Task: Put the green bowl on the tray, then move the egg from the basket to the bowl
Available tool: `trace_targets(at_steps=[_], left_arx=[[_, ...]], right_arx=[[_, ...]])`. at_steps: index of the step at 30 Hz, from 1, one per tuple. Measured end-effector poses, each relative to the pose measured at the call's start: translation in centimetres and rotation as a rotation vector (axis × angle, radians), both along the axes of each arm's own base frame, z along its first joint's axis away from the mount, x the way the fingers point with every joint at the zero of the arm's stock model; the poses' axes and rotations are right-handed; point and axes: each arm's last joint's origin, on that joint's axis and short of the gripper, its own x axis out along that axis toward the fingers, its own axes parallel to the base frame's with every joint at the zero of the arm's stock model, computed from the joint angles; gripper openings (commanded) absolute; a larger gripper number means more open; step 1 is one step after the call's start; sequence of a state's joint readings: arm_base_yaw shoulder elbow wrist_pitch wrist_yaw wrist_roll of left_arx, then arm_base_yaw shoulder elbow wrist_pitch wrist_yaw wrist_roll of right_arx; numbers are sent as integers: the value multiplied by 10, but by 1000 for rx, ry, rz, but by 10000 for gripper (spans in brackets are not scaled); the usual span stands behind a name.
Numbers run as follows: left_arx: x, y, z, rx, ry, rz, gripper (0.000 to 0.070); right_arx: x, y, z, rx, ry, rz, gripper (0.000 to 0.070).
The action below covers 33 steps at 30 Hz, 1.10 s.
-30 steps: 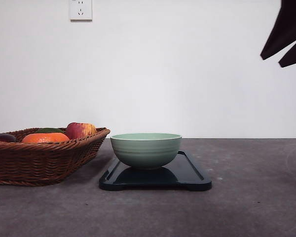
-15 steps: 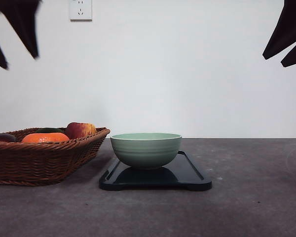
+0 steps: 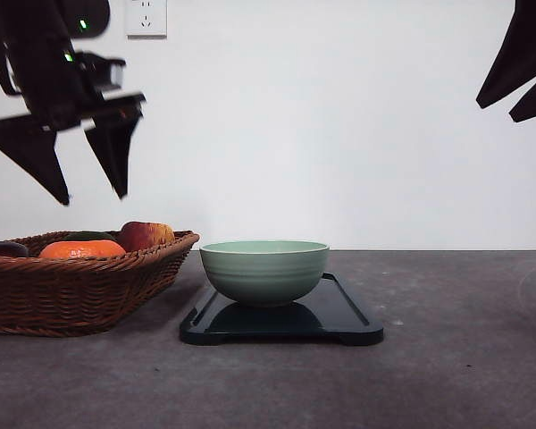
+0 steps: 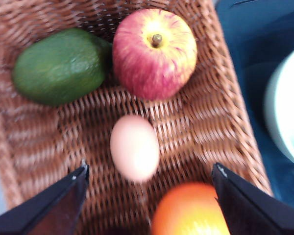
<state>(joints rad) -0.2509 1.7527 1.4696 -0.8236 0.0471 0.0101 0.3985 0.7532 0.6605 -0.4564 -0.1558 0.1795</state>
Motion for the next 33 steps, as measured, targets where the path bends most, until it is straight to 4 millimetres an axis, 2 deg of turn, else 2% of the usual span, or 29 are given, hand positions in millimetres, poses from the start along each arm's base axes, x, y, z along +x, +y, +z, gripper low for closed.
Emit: trace_targets(at_steps=[14, 33], left_arx=[[23, -5, -42, 60, 55, 20, 513], [31, -8, -63, 40, 97, 21, 509]], right_arx=[[0, 0, 0, 0, 0, 0, 236], [0, 0, 0, 0, 0, 0, 237]])
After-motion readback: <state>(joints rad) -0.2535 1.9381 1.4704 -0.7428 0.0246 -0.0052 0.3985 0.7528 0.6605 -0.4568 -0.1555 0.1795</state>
